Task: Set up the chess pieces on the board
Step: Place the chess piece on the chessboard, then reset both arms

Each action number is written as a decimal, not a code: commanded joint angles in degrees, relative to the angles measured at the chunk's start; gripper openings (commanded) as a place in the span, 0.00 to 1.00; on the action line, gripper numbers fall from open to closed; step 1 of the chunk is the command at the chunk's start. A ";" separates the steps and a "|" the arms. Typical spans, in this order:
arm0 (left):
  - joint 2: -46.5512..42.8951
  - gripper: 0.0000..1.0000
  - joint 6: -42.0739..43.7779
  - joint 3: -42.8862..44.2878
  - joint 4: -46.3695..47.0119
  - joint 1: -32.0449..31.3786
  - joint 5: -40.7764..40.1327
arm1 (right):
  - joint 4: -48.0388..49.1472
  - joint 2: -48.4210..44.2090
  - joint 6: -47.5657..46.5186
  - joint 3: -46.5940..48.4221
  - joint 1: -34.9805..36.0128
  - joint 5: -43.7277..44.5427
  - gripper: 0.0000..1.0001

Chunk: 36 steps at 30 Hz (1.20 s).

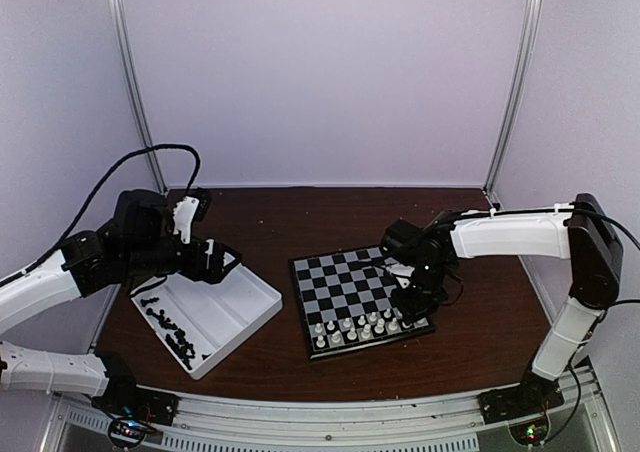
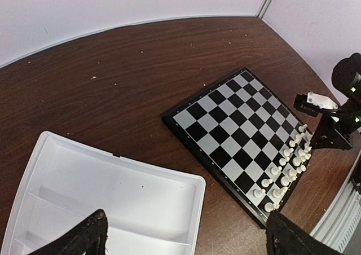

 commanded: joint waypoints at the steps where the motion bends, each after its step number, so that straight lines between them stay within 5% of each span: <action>1: 0.04 0.98 0.31 -0.07 2.27 0.30 -0.69 | 0.57 0.87 -0.51 0.47 -0.19 2.00 0.15; 12: 0.19 0.98 -0.05 -0.03 2.47 0.34 -0.50 | -0.11 -0.33 -0.68 1.31 -0.19 2.05 0.20; 20: -0.92 0.98 -0.48 -0.95 2.55 0.30 -2.88 | 1.61 -10.93 -1.29 -0.14 -0.19 4.51 0.38; 28: -2.56 0.98 2.73 -1.90 2.79 0.30 -6.23 | 8.24 -26.53 -1.15 -3.43 -0.19 20.97 0.46; 30: -3.32 0.98 4.64 -3.05 3.82 0.30 -7.77 | 13.25 -31.95 -1.94 -6.72 -0.34 26.69 0.53; 34: -4.28 0.98 7.67 -5.34 6.63 0.30 -11.46 | 26.72 -42.68 -3.69 -16.11 -1.22 39.04 0.90; 36: -4.47 0.98 8.62 -6.61 8.73 0.30 -13.54 | 35.68 -46.81 -6.76 -20.71 -1.82 46.52 1.00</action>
